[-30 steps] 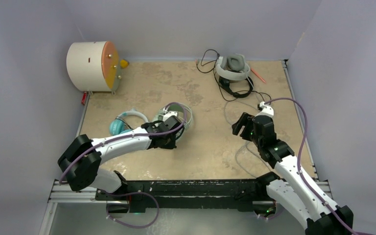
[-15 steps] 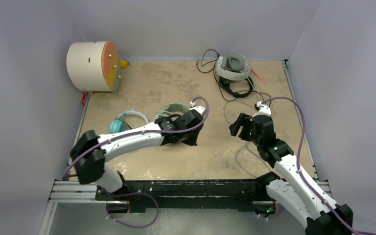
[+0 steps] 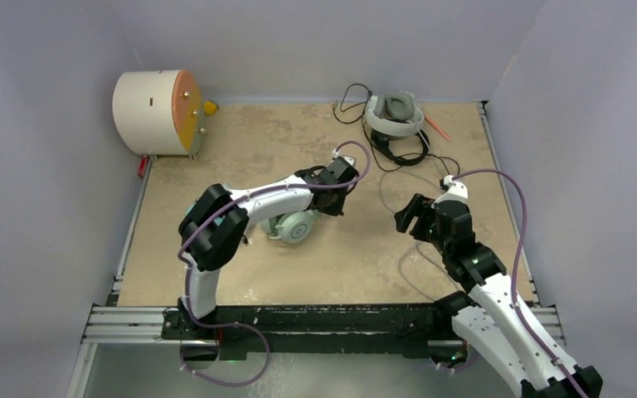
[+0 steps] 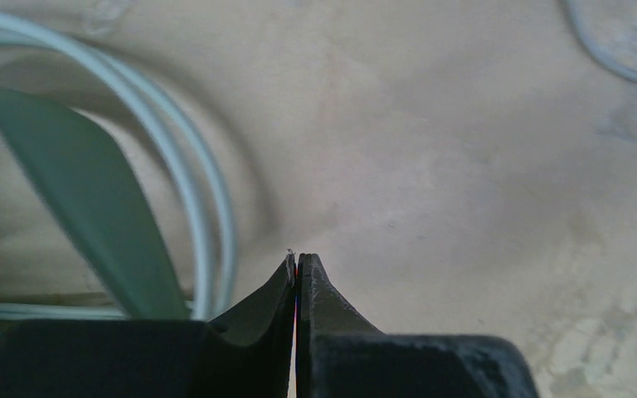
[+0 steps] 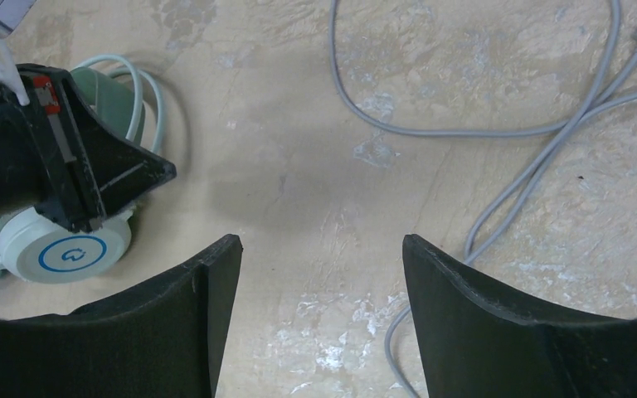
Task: Wrap the headphones
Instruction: Move the headphones to the center of the board.
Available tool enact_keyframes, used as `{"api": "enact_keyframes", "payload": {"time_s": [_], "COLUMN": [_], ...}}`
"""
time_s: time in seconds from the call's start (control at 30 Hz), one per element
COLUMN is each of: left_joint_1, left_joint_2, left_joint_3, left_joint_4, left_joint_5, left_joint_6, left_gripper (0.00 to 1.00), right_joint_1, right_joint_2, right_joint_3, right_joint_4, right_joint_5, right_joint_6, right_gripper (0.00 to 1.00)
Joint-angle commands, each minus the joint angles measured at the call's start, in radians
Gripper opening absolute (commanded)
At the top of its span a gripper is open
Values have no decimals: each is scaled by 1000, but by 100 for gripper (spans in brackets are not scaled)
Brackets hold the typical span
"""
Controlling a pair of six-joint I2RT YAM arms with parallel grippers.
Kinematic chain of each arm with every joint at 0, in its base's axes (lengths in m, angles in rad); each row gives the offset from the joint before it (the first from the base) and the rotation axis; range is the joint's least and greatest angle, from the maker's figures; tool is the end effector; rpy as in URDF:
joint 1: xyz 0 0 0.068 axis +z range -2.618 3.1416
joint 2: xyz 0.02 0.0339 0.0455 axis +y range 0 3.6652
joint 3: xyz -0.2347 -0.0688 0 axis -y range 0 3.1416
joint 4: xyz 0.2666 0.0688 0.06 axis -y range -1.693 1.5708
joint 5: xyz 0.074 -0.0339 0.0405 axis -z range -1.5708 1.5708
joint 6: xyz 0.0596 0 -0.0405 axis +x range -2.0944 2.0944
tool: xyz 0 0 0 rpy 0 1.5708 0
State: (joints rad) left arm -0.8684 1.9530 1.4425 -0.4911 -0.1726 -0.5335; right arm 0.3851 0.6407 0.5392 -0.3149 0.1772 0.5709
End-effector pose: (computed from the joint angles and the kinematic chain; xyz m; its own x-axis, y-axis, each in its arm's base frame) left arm 0.2927 -0.3300 0.1416 -0.8206 0.1940 -0.5376 0.3192 0.9358 -0.1495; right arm 0.2120 0.0746 0.2328 -0.4345 0.3979 -0.8080 0.0171 0.9006 0.4342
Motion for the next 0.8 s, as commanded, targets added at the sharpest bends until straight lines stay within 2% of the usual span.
{"api": "enact_keyframes", "payload": {"time_s": [0.0,0.27,0.47,0.67,0.77], "left_joint_1": [56,243,411,428,427], "left_joint_2": [-19,-208,-280,-373,-439], "left_joint_3": [-34,-315,-415,-435,-451], "left_joint_4": [-8,52,82,99,133], "left_joint_5": [-94,-97,-50,-67,12], "left_joint_6": [-1,-8,-40,-58,-48], "left_gripper": [0,0,0,0,3], "right_joint_1": [1,1,1,1,1], "right_joint_2": [2,34,41,32,33], "right_joint_3": [44,32,38,41,42], "right_joint_4": [-19,14,15,-2,-6], "right_joint_5": [30,4,-2,-2,-9], "right_joint_6": [-18,-6,-5,-12,-16], "right_gripper": [74,73,73,73,74]}}
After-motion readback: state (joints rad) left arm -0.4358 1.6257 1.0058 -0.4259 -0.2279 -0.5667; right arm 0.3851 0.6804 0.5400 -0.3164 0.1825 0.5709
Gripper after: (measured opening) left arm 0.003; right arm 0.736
